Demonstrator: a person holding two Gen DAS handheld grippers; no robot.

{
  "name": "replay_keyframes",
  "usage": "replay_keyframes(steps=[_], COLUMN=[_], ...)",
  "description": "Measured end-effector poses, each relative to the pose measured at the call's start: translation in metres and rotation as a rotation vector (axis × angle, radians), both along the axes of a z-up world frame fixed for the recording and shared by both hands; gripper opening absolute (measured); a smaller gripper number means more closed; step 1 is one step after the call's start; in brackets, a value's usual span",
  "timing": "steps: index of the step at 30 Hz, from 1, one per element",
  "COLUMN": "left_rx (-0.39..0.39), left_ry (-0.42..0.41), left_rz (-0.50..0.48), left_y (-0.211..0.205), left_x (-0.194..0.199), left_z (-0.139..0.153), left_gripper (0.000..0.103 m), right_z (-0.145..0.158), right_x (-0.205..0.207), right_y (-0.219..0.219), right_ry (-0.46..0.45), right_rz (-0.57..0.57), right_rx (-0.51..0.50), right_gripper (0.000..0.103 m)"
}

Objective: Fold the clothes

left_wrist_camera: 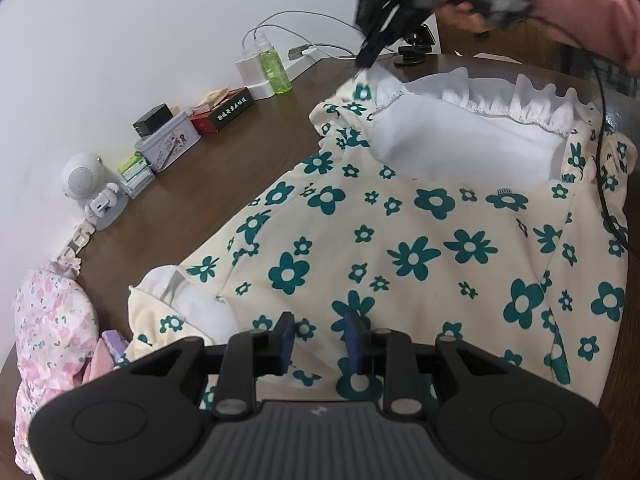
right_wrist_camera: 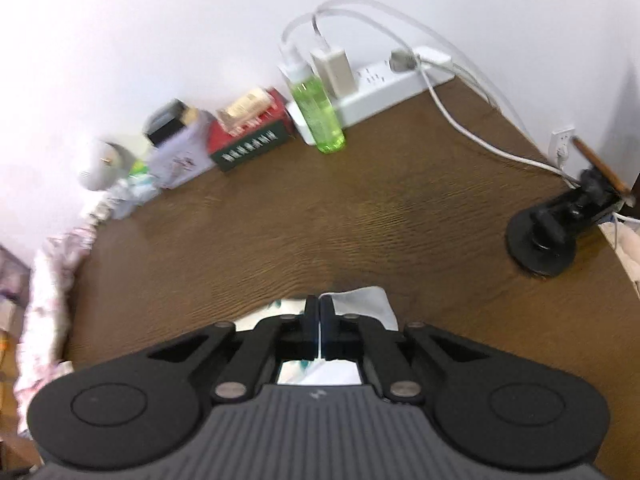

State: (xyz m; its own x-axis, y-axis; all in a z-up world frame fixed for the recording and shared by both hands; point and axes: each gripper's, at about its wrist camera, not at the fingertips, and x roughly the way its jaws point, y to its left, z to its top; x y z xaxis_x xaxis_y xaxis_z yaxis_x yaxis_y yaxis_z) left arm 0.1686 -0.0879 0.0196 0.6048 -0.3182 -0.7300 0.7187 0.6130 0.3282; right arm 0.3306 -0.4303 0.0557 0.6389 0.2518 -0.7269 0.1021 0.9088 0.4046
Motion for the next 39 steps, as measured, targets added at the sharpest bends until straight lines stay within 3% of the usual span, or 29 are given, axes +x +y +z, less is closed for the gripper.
replay_keyframes(steps=[3, 9, 13, 17, 20, 22, 25, 28, 30, 32, 33, 34, 37, 39], left_rx=[0.001, -0.005, -0.013, -0.010, -0.005, -0.002, 0.001, 0.001, 0.000, -0.004, -0.006, -0.009, -0.017, -0.020], left_ry=[-0.003, -0.002, 0.002, -0.002, -0.008, -0.010, -0.012, -0.015, -0.018, -0.016, -0.015, -0.014, -0.009, -0.008], left_rz=[0.004, 0.020, 0.027, 0.030, 0.031, 0.029, 0.028, 0.026, 0.025, 0.026, 0.026, 0.026, 0.030, 0.034], left_y=[-0.001, -0.001, 0.000, -0.001, -0.001, -0.002, -0.003, -0.003, -0.002, -0.002, -0.001, -0.001, 0.000, 0.001], left_x=[-0.001, -0.001, -0.001, -0.002, -0.003, -0.004, -0.004, -0.005, -0.005, -0.005, -0.004, -0.004, -0.004, -0.004], left_z=[0.000, 0.000, 0.000, 0.000, 0.000, 0.000, 0.000, 0.000, 0.000, 0.000, 0.000, 0.000, 0.000, 0.000], left_gripper=[0.025, 0.025, 0.025, 0.025, 0.025, 0.025, 0.025, 0.025, 0.025, 0.025, 0.025, 0.025, 0.025, 0.025], right_z=[0.008, 0.002, -0.025, -0.038, -0.022, -0.009, 0.002, -0.005, -0.017, -0.031, -0.035, -0.039, -0.029, -0.019], right_x=[-0.034, -0.087, -0.106, -0.104, -0.096, -0.087, -0.062, -0.030, -0.009, 0.002, 0.001, -0.002, -0.024, -0.041], right_y=[-0.011, -0.023, -0.028, -0.031, -0.031, -0.030, -0.030, -0.035, -0.035, -0.031, -0.030, -0.028, -0.036, -0.054], right_ry=[-0.035, -0.014, 0.091, 0.103, 0.043, -0.005, -0.038, 0.009, 0.068, 0.136, 0.150, 0.161, 0.099, 0.052], right_rz=[-0.013, -0.030, -0.058, -0.066, -0.076, -0.082, -0.086, -0.091, -0.089, -0.067, -0.047, -0.028, -0.034, -0.097], right_rx=[0.060, 0.120, 0.077, 0.138, 0.092, 0.011, -0.062, -0.061, -0.066, -0.059, -0.045, -0.029, -0.003, 0.026], right_gripper=[0.000, 0.000, 0.000, 0.002, 0.017, 0.036, 0.038, 0.039, 0.038, 0.029, 0.007, 0.001, 0.000, 0.000])
